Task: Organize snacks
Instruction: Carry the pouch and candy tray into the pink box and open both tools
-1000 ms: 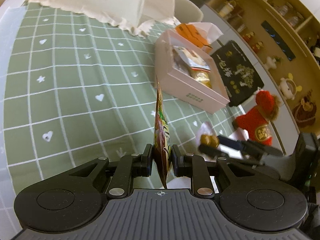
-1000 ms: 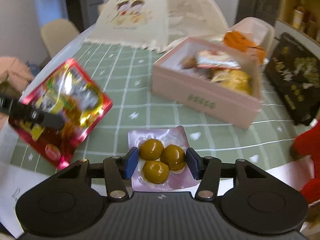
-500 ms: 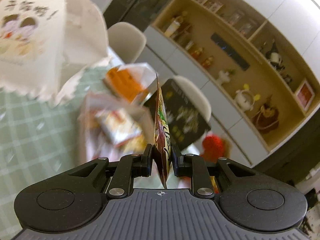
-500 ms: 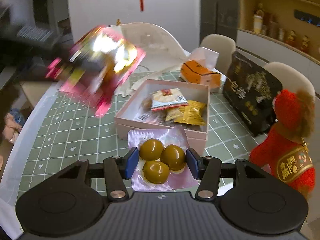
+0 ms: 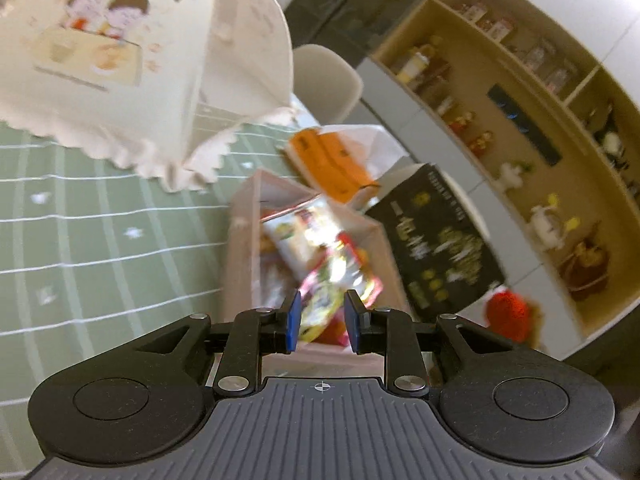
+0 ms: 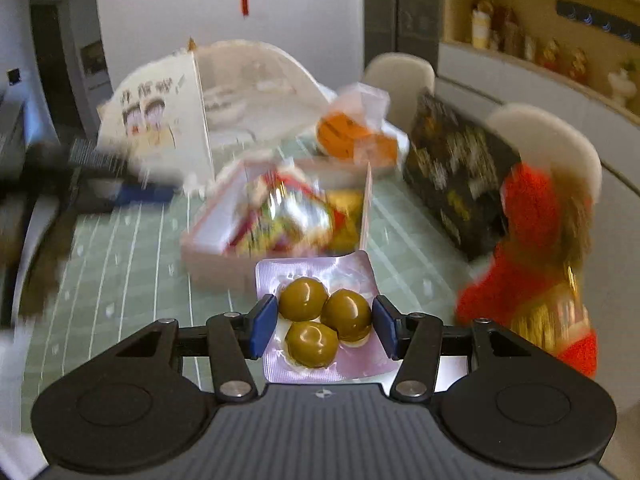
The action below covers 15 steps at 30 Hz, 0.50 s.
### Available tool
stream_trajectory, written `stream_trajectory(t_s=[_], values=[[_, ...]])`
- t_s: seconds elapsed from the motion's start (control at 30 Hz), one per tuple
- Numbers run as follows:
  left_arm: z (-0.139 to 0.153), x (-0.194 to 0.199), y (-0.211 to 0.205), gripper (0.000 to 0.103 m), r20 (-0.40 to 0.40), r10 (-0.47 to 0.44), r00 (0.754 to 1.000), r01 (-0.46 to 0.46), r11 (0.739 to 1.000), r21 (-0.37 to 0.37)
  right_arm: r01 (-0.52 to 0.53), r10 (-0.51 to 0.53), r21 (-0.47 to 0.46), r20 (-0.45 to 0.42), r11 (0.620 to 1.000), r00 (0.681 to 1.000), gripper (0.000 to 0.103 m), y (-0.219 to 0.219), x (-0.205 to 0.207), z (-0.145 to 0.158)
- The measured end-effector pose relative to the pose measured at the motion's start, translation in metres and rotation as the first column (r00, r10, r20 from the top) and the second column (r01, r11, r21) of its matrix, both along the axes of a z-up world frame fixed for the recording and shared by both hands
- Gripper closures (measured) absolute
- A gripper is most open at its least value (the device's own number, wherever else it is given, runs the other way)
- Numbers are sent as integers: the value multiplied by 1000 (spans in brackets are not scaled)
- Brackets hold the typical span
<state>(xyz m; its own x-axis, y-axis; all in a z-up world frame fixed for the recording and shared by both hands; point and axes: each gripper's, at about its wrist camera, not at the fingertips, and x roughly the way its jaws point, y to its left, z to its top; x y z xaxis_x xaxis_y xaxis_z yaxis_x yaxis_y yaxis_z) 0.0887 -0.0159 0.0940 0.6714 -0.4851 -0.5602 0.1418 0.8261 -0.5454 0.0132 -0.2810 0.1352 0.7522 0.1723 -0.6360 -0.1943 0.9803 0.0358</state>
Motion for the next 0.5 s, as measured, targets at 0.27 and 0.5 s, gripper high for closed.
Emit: stream_trajectory(t_s=[0.27,0.5], values=[[-17,-45,-9,76,67,-5,998,-11,973,232,-8,11,-23,144,1000,989,29,45,110,24],[-66,-73,9,76,60,64,996,-82,928,362,4,-4,4,26,1000,1000,29,56,89,-33]])
